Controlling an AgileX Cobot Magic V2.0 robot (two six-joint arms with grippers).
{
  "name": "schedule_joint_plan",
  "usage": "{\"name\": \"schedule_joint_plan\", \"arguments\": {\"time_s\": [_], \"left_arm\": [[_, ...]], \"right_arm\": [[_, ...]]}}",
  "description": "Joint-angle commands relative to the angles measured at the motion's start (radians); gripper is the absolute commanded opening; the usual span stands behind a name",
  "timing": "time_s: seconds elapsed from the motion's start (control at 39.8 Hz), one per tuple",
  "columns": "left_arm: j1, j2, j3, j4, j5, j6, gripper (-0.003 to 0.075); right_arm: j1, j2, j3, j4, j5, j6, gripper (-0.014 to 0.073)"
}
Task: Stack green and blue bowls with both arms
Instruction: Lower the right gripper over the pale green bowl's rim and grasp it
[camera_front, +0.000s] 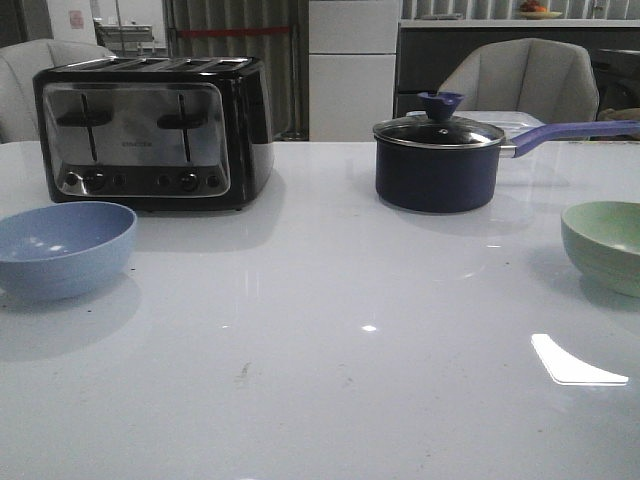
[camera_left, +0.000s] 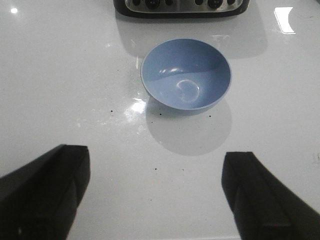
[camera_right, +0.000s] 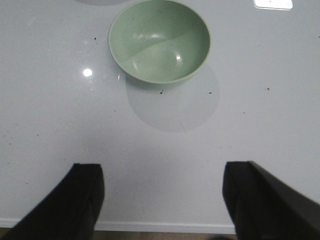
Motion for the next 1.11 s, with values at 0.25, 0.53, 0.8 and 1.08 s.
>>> {"name": "schedule_joint_plan", "arguments": {"time_s": [0.25,0.53,0.8,1.08], "left_arm": [[-0.009,0.006,-0.033,-0.011,-0.073,-0.007,0.0601],[-0.009,0.006,-0.033,-0.011,-0.073,-0.007,0.0601],[-0.009,0.006,-0.033,-0.011,-0.073,-0.007,0.0601],[-0.009,0.006,-0.033,-0.011,-0.073,-0.007,0.0601]], "right_arm": [[-0.111,0.304,-0.268,0.024,0.102,0.002,0.0595],[-0.236,0.562,-0.417,0.167,0.100,-0.082,0.0595],[-0.242,0.776,-0.544,0.183,0.100,-0.106,0.0595],[-0.241,0.946,-0.627,0.184,0.078,-0.125,0.0595]]}}
